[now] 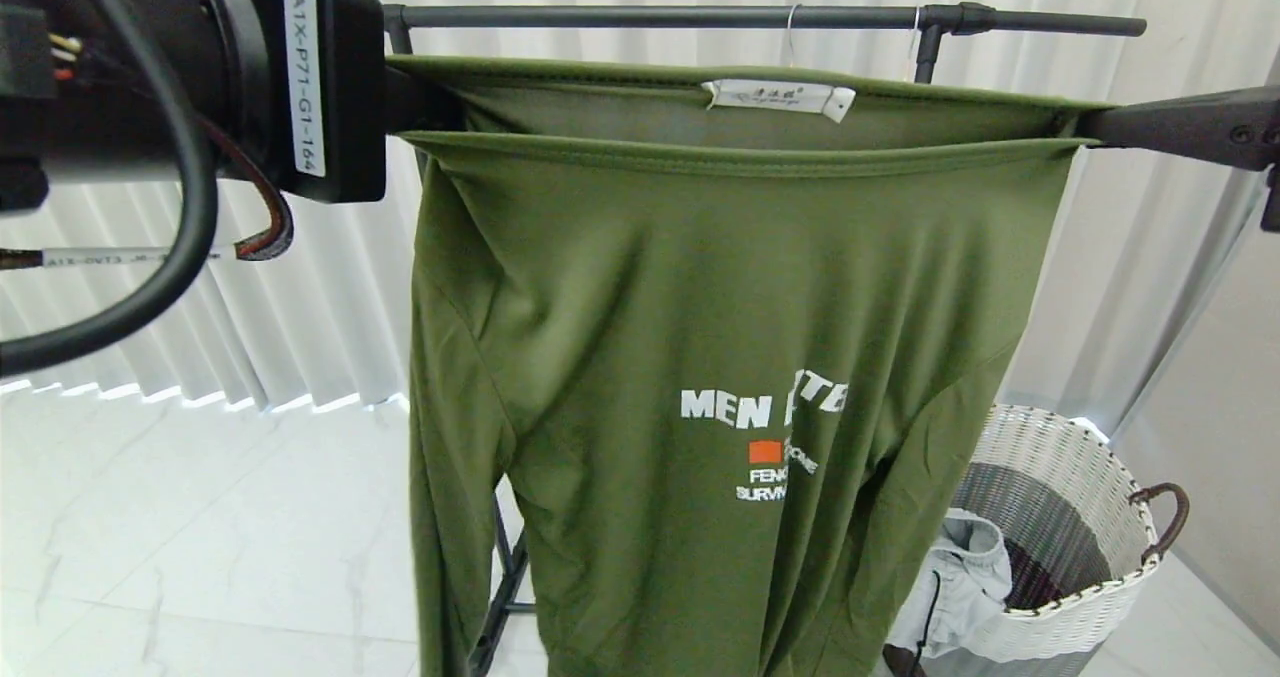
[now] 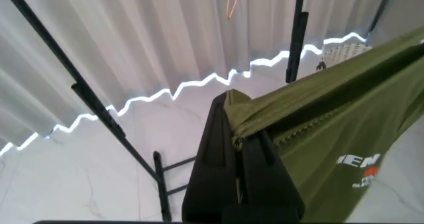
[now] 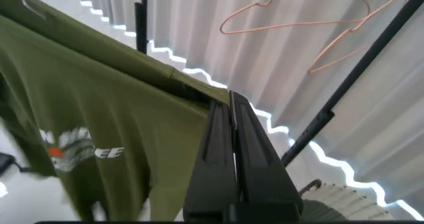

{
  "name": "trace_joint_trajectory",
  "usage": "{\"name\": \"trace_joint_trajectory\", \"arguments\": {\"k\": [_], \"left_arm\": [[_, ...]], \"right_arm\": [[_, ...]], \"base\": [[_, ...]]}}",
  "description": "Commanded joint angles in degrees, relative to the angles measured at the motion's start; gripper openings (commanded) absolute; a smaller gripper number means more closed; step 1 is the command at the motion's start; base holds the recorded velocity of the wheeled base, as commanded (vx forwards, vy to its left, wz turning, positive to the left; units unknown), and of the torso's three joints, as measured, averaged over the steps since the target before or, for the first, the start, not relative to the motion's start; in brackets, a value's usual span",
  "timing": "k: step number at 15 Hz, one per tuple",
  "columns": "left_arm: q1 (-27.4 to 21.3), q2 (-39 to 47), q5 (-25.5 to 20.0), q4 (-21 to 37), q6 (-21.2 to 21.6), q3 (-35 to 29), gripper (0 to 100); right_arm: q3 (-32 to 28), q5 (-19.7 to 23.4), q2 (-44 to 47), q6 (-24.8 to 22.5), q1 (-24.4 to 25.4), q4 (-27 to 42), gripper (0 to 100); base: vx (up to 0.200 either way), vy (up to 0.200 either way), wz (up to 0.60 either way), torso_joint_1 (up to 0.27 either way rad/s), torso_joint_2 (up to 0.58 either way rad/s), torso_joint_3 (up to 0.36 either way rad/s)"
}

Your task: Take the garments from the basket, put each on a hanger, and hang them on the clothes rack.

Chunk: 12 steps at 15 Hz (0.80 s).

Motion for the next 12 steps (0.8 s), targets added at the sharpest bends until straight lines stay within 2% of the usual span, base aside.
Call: {"name": "trace_joint_trajectory", "arguments": {"k": [1, 3, 5, 6, 8, 9, 10, 12], "left_arm": [[-1.8, 0.4, 0.0, -0.1, -0.2, -0.2, 0], [-3.0, 0.5, -0.2, -0.3, -0.1, -0.3, 0], [-4.1, 1.2, -0.2, -3.1, 0.2, -0.4, 0], [-4.5, 2.3, -0.2, -6.4, 0.1, -0.5, 0], [-4.5, 4.4, -0.1, -12.0, -0.1, -0.5, 0], [-4.5, 5.0, -0.1, -13.0, -0.2, -0.5, 0], [-4.5, 5.4, -0.1, -13.0, -0.4, -0.5, 0], [-4.5, 5.4, -0.2, -13.0, -0.6, -0.4, 0]], "right_arm": [[-1.9, -0.2, 1.1, -1.1, 0.0, 1.8, 0], [-2.9, -0.3, -1.0, -1.8, -0.3, 6.5, 0], [-5.8, 0.6, -5.2, -1.8, -0.2, 17.2, 0], [-6.8, 4.2, -7.6, -1.4, 0.2, 22.2, 0], [-6.9, 16.1, -11.6, -1.3, 0.4, 30.0, 0], [-6.8, 20.1, -12.7, -1.3, 1.3, 32.9, 0], [-6.6, 22.3, -13.2, -1.3, 3.5, 34.2, 0], [-6.5, 22.3, -13.0, -1.3, 7.0, 34.3, 0]], "base": [[0.000, 0.000, 0.00, 0.000, 0.00, 0.000], [0.000, 0.000, 0.00, 0.000, 0.00, 0.000], [0.000, 0.000, 0.00, 0.000, 0.00, 0.000], [0.000, 0.000, 0.00, 0.000, 0.00, 0.000], [0.000, 0.000, 0.00, 0.000, 0.00, 0.000], [0.000, 0.000, 0.00, 0.000, 0.00, 0.000], [0.000, 0.000, 0.00, 0.000, 0.00, 0.000], [0.000, 0.000, 0.00, 0.000, 0.00, 0.000]]}}
